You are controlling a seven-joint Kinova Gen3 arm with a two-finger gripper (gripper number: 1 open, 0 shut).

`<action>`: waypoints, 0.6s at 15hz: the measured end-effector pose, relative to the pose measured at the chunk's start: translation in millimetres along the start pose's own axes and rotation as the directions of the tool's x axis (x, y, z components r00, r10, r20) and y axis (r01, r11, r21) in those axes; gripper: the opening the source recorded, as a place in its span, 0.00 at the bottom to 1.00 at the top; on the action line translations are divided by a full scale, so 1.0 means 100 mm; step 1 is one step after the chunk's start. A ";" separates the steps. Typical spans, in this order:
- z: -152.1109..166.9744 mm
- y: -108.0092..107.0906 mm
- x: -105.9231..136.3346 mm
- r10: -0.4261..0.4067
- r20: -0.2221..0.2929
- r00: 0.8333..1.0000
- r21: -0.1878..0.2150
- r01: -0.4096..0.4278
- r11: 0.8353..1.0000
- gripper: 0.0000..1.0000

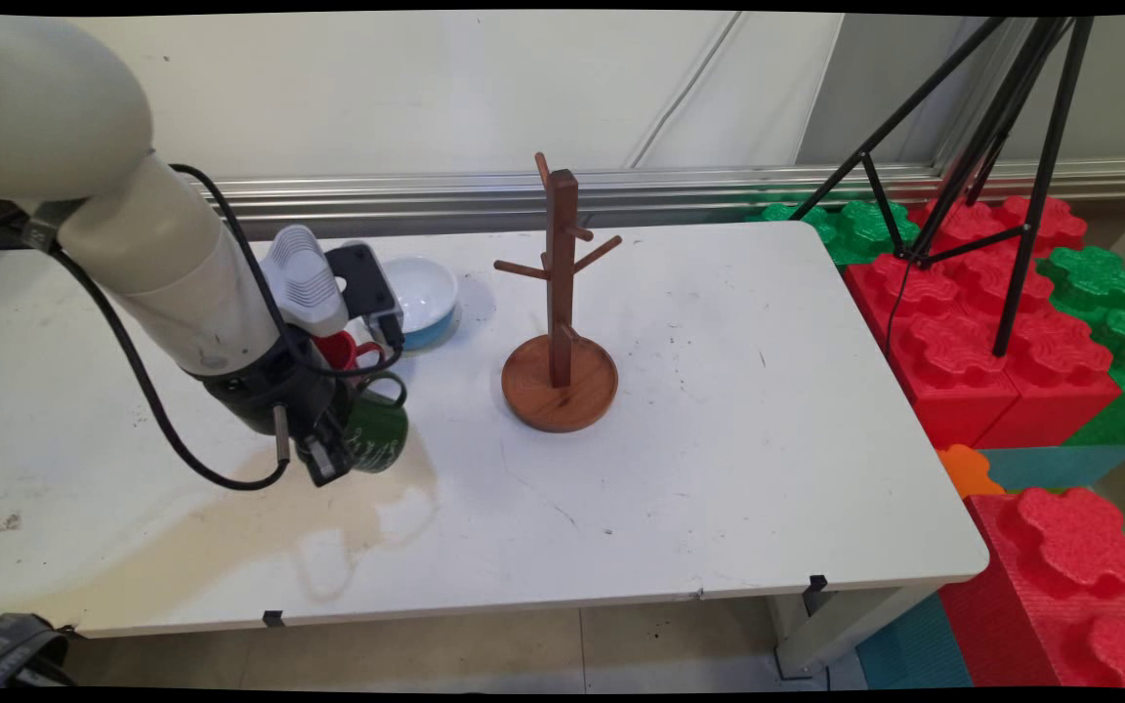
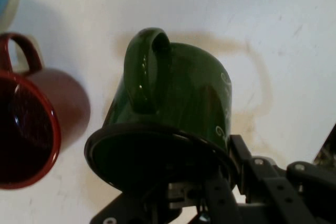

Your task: Place the picked object on the table

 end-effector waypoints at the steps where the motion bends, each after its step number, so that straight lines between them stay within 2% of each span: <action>1: 0.03 -0.01 0.00 0.002 0.022 1.000 0.005 -0.002 1.000 0.00; 3: 0.08 -0.03 0.00 0.001 0.061 0.998 0.013 -0.002 1.000 0.00; 9: 0.19 -0.04 0.00 -0.004 0.136 0.991 0.026 0.000 1.000 0.00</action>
